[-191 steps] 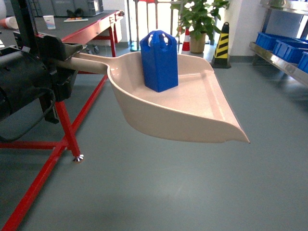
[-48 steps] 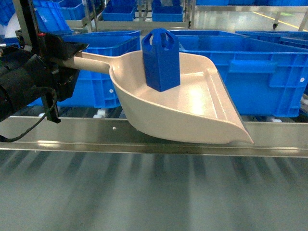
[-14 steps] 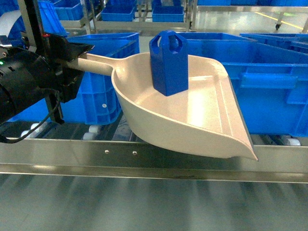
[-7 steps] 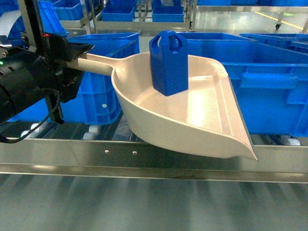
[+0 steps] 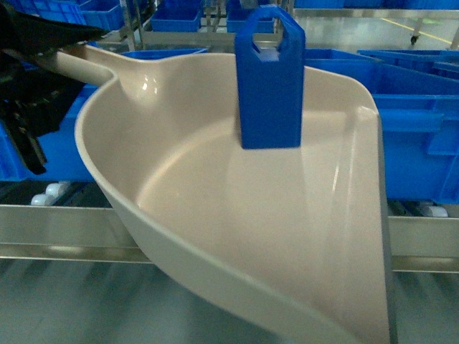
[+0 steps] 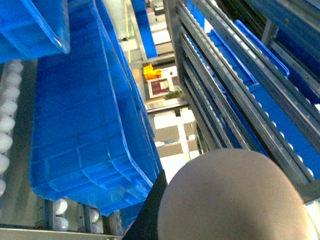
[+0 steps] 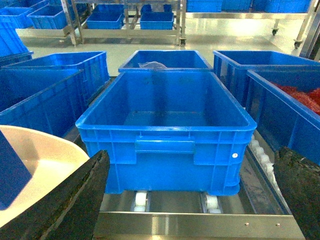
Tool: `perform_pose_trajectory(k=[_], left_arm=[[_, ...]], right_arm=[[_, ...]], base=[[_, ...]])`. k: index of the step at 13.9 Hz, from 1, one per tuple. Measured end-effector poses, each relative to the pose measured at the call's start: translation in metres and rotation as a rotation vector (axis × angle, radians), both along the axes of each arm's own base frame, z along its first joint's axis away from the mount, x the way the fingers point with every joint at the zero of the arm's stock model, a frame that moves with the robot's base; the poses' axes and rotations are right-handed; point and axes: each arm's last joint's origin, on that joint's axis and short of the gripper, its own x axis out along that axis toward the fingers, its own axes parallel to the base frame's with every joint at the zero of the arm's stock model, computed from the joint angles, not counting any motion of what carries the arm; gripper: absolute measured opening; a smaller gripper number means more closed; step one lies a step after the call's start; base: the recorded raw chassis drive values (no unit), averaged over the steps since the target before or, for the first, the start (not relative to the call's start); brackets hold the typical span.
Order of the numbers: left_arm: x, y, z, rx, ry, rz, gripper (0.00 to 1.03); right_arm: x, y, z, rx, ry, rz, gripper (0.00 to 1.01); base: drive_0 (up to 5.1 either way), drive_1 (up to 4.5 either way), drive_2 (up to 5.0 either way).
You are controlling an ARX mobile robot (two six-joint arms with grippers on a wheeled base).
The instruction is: Place part in tray to right shelf
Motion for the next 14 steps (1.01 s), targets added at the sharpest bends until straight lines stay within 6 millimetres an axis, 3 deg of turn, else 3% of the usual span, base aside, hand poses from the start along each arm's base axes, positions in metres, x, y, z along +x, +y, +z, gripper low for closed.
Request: perform_pose_trajectory(k=[2,5,7,12,14], left_arm=[[0.001,0.015,0.022,-0.008,-0.015,0.098,0.14],[0.031,0.049,0.067,-0.019,-0.076,0.325,0.14],[0.060,0.071,0.086,-0.020,-0.093,0.498,0.14],[0.095,0.114,0.122,0.089,-0.048,0.863,0.14],[0.103,0.118,0.131,0.207,-0.058,1.037,0.14]], right_arm=[[0.000,0.000,0.000,0.000,0.000,0.000,0.98],[0.000,0.000,0.000,0.000,0.001,0.000,0.98],[0.000,0.000,0.000,0.000,0.001,0.000,0.98],[0.000,0.000,0.000,0.000,0.000,0.000,0.98],[0.000,0.000,0.000,0.000,0.000,0.000,0.98]], base=[[0.0,0.00,0.0],[0.0,0.00,0.0],[0.0,0.00,0.0],[0.0,0.00,0.0],[0.0,0.00,0.0]])
